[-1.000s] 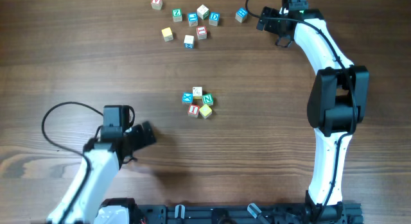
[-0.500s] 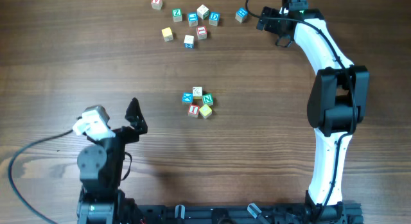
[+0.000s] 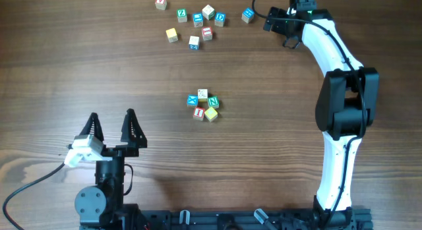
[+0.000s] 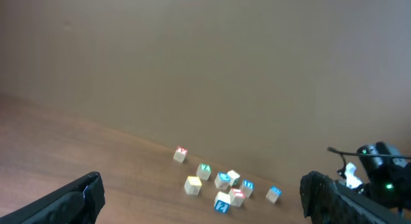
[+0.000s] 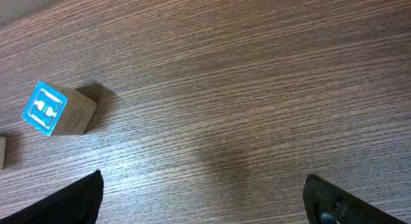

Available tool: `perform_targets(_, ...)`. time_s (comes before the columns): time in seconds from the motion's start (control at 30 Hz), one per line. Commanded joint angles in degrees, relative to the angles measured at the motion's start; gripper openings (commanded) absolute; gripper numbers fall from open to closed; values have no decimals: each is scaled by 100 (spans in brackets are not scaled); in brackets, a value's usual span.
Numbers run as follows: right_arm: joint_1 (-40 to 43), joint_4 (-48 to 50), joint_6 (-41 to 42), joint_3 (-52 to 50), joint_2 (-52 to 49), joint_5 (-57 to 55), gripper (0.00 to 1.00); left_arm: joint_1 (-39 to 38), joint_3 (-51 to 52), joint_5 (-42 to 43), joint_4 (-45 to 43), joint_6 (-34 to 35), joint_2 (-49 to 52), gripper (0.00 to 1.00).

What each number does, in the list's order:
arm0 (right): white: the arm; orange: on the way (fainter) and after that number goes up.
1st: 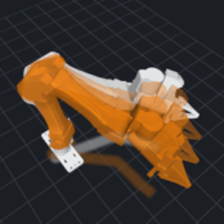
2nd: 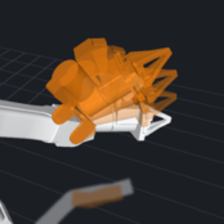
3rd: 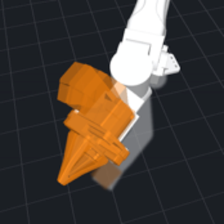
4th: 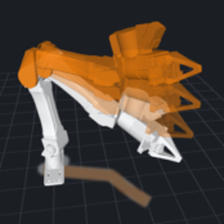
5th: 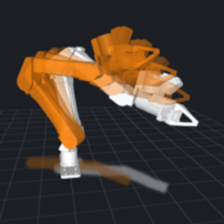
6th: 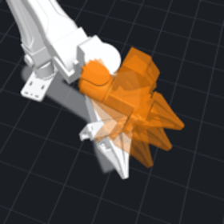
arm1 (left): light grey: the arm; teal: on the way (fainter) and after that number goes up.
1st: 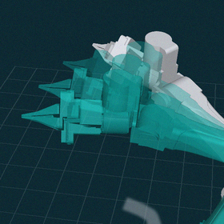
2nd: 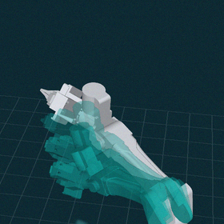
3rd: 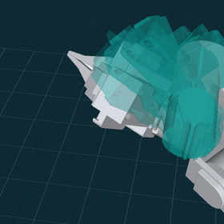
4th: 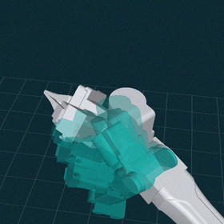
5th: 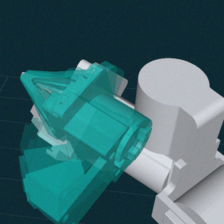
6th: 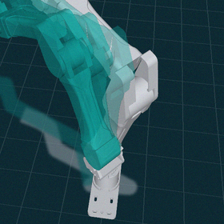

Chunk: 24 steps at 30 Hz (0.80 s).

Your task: Form a circle

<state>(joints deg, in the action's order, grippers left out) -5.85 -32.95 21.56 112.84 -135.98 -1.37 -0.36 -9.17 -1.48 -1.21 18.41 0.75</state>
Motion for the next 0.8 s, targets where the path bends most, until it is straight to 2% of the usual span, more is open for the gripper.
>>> perform_targets(0.0, -2, 13, -55, 2, -140, -55, 100, 26, 76, -11, -37, 26, -59, 100)
perform_targets(0.4, -2, 13, -55, 2, -140, -52, 100, 26, 811, -11, -120, 26, -59, 100)
perform_targets(0.63, -2, 13, -55, 2, -140, -52, 100, 26, 885, -4, 564, 22, -59, 100)
perform_targets(0.77, -2, 13, -55, 2, -140, -52, 100, 26, 885, 11, 533, 24, -59, 100)
